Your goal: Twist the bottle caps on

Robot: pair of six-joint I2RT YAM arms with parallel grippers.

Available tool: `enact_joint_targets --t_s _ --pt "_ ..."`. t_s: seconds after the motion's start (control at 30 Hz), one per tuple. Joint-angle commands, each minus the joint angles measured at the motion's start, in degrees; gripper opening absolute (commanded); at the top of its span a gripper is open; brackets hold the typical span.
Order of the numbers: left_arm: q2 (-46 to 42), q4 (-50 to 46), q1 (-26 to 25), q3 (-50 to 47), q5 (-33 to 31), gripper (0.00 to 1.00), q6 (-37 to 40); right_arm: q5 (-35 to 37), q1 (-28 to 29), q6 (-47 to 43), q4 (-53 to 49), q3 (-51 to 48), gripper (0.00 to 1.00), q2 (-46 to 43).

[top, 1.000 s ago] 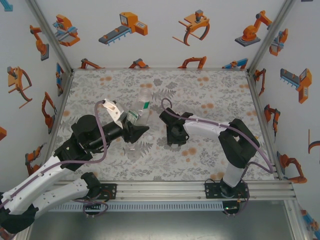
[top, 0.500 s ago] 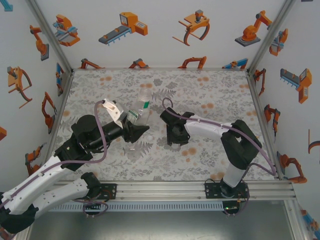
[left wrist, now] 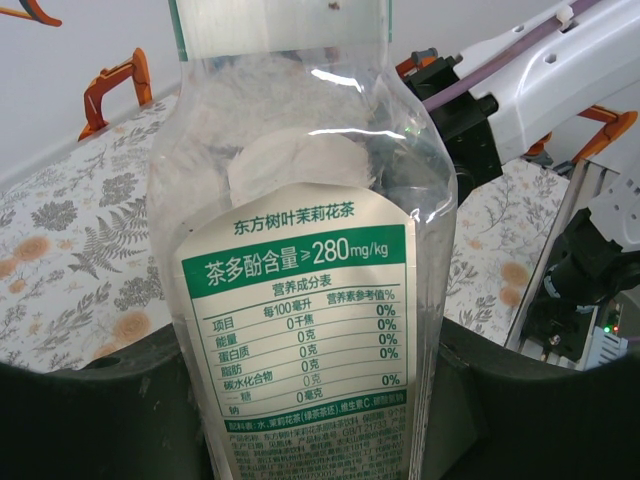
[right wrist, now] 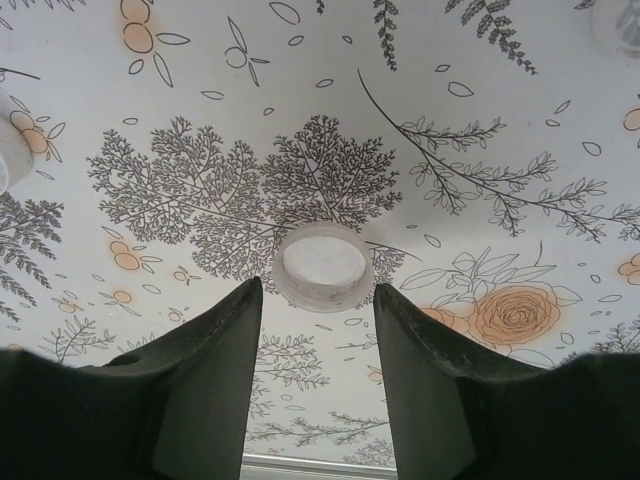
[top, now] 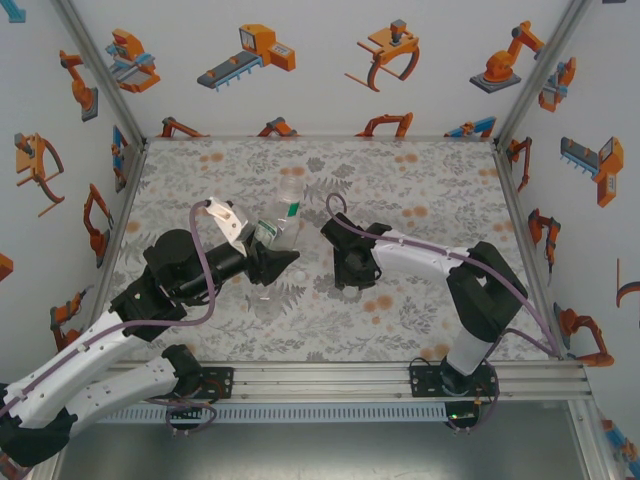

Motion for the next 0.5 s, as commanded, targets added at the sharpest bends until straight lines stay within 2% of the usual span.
enact_joint_targets --t_s 0.0,0.47 --pt "-0.21 2.43 0.04 -0.48 0.35 0.25 -0.84 -0.55 -0.10 1.21 0.45 0.66 0.47 0.42" --pt "-0.10 2.75 0.04 -0.65 0.09 0.25 -0.93 -0.57 -0.14 1.52 0.58 0.40 0.49 1.30"
